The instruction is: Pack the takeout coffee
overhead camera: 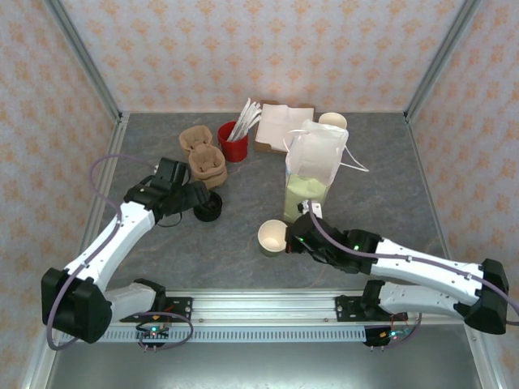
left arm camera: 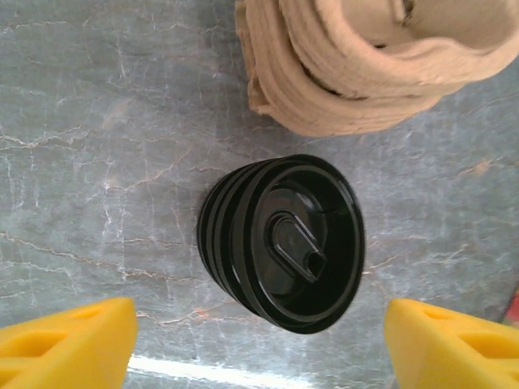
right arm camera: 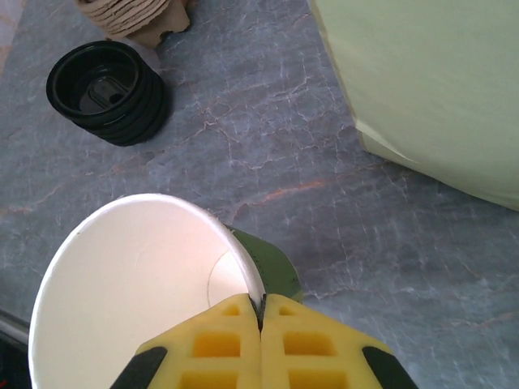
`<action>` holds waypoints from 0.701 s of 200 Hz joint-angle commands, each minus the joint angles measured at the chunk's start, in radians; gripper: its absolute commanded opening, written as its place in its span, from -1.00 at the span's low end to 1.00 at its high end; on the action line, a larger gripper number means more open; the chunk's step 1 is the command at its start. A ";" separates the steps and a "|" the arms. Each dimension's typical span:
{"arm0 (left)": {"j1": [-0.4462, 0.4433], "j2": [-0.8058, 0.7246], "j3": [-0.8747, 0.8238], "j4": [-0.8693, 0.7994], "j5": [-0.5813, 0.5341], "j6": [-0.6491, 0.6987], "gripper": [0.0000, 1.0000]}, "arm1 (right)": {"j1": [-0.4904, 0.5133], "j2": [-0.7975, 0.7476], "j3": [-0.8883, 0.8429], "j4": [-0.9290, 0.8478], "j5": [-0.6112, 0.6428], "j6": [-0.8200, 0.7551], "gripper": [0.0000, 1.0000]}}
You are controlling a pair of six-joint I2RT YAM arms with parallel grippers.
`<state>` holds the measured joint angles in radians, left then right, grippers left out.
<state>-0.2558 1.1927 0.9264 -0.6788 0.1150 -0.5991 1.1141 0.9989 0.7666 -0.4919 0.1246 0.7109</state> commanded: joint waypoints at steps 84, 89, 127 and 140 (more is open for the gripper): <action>-0.010 0.144 0.032 -0.008 -0.025 0.009 -0.12 | 0.007 0.337 0.176 0.162 0.051 0.054 -1.00; -0.011 0.149 0.033 -0.008 -0.027 0.010 -0.14 | 0.007 0.351 0.185 0.163 0.054 0.054 -1.00; -0.010 0.179 0.035 0.004 -0.017 0.014 -0.21 | 0.007 0.433 0.233 0.140 0.076 0.075 -1.00; -0.010 0.188 0.039 0.007 -0.011 0.017 -0.26 | 0.007 0.452 0.246 0.140 0.076 0.074 -1.00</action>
<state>-0.2558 1.3682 0.9321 -0.6796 0.1154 -0.5938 1.1149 1.4208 0.9630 -0.3511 0.1558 0.7635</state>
